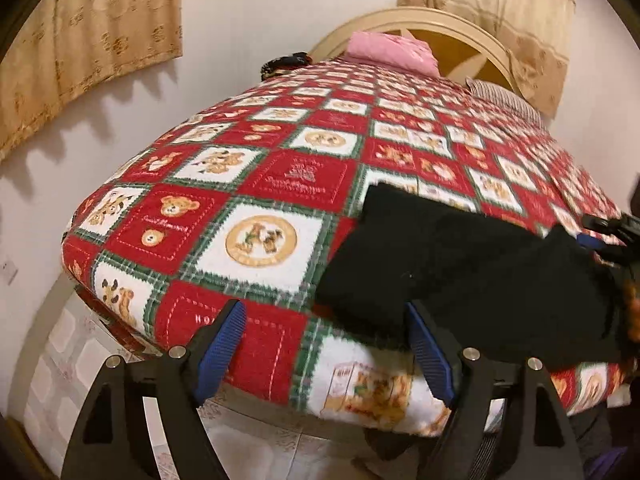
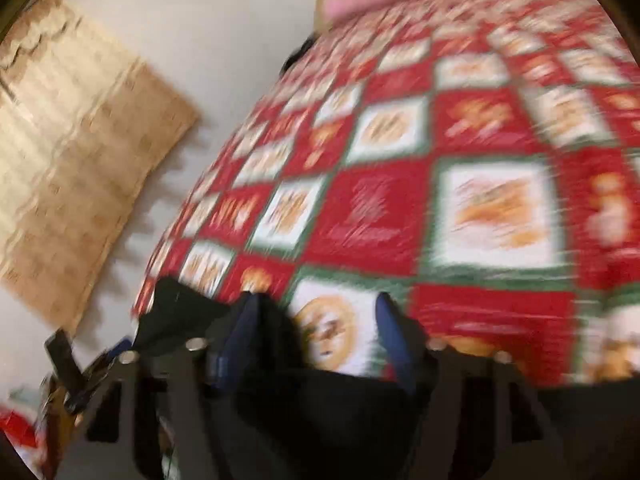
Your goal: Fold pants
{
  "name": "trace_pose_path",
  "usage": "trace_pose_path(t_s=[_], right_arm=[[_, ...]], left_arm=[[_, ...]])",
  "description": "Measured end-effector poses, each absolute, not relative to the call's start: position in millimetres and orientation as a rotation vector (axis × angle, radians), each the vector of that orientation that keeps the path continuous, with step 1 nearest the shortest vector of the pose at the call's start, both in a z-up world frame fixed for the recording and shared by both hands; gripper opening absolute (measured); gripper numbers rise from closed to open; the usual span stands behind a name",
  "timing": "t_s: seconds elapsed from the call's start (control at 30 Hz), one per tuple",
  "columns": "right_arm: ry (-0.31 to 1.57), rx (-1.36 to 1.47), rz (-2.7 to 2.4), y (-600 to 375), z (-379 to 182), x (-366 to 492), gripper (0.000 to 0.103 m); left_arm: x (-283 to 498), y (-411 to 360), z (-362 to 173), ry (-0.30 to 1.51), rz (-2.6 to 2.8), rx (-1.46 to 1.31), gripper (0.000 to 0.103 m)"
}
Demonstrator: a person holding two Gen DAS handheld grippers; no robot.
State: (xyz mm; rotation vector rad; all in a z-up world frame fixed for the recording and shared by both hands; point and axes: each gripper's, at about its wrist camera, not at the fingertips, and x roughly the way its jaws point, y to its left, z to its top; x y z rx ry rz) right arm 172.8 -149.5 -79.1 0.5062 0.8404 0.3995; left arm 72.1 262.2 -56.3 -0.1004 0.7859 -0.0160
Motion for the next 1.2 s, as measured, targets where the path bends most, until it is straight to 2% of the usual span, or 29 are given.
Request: trace_pose_path(t_s=[0.17,0.33,0.43,0.5,0.63,0.7,0.77,0.8,0.87,0.9,0.93,1.13,1.17,1.2], right_arm=[[0.747,0.329,0.496,-117,-51,143,0.066],[0.775,0.1,0.65,-41,-56,140,0.043],[0.871,0.007,0.593,-21,-79,159,0.033],[0.913,-0.034,0.454,-32,-96,180,0.0],[0.936,0.15,0.335,-76,-102,204,0.0],[0.917,0.124,0.335,-75,-100,199,0.0],[0.885,0.086,0.359,-67,-93,189,0.006],[0.869,0.098,0.373,-67,-88,181,0.012],[0.82,0.138,0.424,-68,-72,163,0.032],[0.797,0.131,0.44,-62,-66,155,0.05],[0.774,0.107,0.441,-59,-61,145,0.063],[0.829,0.097,0.38,-63,-65,108,0.065],[0.818,0.114,0.345,-75,-60,100,0.065],[0.8,0.121,0.301,-87,-54,94,0.065]], left_arm=[[97,227,-61,0.785,-0.016,0.0,0.082],[117,198,-63,0.783,-0.023,0.059,0.082],[112,204,-43,0.735,-0.008,0.085,0.082],[105,220,-26,0.693,0.038,0.101,0.082],[101,262,-5,0.66,0.183,0.038,0.082],[101,273,-3,0.653,0.211,-0.024,0.082],[105,271,-3,0.665,0.178,-0.092,0.082],[106,265,-5,0.67,0.152,-0.107,0.082],[106,242,-10,0.673,0.096,-0.105,0.082],[107,229,-15,0.681,0.072,-0.098,0.082],[108,215,-21,0.693,0.041,-0.081,0.082],[137,168,-67,0.781,0.064,0.075,0.082],[144,171,-77,0.807,0.093,0.081,0.083],[145,175,-79,0.8,0.094,0.057,0.088]])
